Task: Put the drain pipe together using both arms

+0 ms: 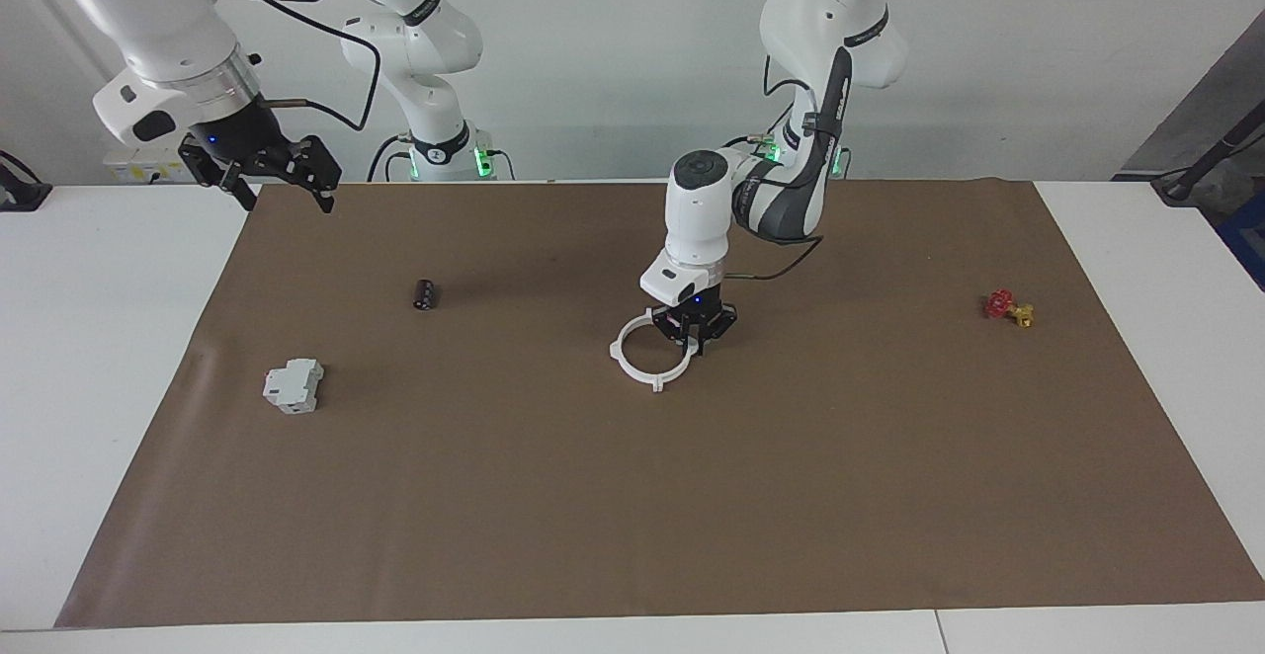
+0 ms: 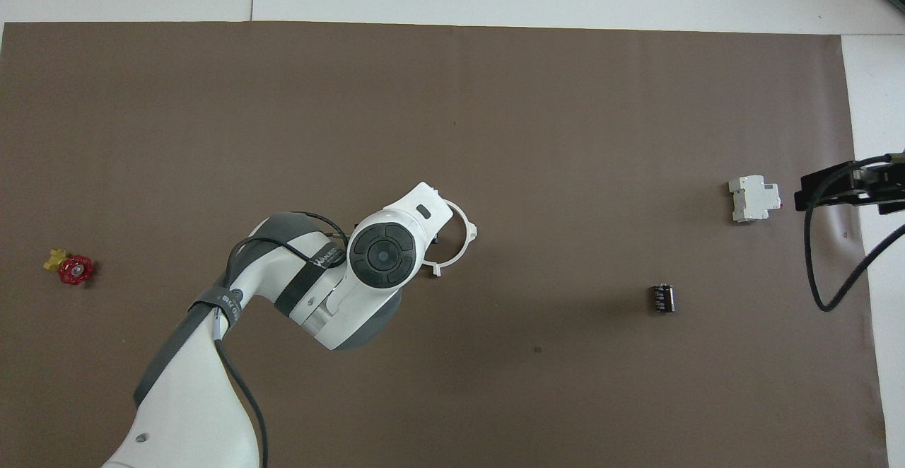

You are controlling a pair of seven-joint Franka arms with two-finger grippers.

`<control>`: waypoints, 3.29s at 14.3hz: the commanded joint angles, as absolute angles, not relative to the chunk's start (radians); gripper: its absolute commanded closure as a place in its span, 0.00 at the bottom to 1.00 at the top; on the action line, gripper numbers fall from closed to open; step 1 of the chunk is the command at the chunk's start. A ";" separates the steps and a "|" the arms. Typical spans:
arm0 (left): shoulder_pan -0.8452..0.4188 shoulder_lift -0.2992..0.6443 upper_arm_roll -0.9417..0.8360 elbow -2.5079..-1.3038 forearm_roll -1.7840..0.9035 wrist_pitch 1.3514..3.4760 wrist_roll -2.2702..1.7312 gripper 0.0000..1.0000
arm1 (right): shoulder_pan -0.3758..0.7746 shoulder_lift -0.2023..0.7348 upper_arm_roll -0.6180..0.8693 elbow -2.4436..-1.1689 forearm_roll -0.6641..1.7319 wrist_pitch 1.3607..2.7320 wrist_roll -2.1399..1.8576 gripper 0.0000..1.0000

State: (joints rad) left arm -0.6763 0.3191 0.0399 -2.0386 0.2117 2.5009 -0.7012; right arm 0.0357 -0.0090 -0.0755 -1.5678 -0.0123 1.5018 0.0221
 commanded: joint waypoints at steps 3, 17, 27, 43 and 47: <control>-0.698 0.322 0.054 -2.048 0.232 2.525 -0.724 0.55 | 0.032 -0.011 -0.074 -1.571 -0.011 1.517 0.031 0.00; -0.677 0.264 0.063 -2.022 0.230 2.433 -0.723 0.00 | 0.035 -0.011 -0.074 -1.571 -0.012 1.519 0.031 0.00; -0.309 0.012 0.061 -2.003 0.218 2.145 -0.367 0.00 | 0.037 -0.009 -0.074 -1.571 -0.017 1.532 0.029 0.00; -0.121 -0.179 0.066 -2.006 0.138 1.794 -0.177 0.00 | 0.031 -0.011 -0.071 -1.572 -0.020 1.529 0.031 0.00; -0.036 -0.176 0.011 -1.954 0.111 1.703 -0.033 0.00 | 0.031 -0.011 -0.071 -1.572 -0.020 1.529 0.031 0.00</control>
State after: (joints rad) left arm -0.0936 -0.1649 0.0486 -1.9804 0.1449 1.7572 -0.1400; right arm 0.0367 -0.0089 -0.0743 -1.5678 -0.0240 1.5136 0.0221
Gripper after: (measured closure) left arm 0.000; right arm 0.000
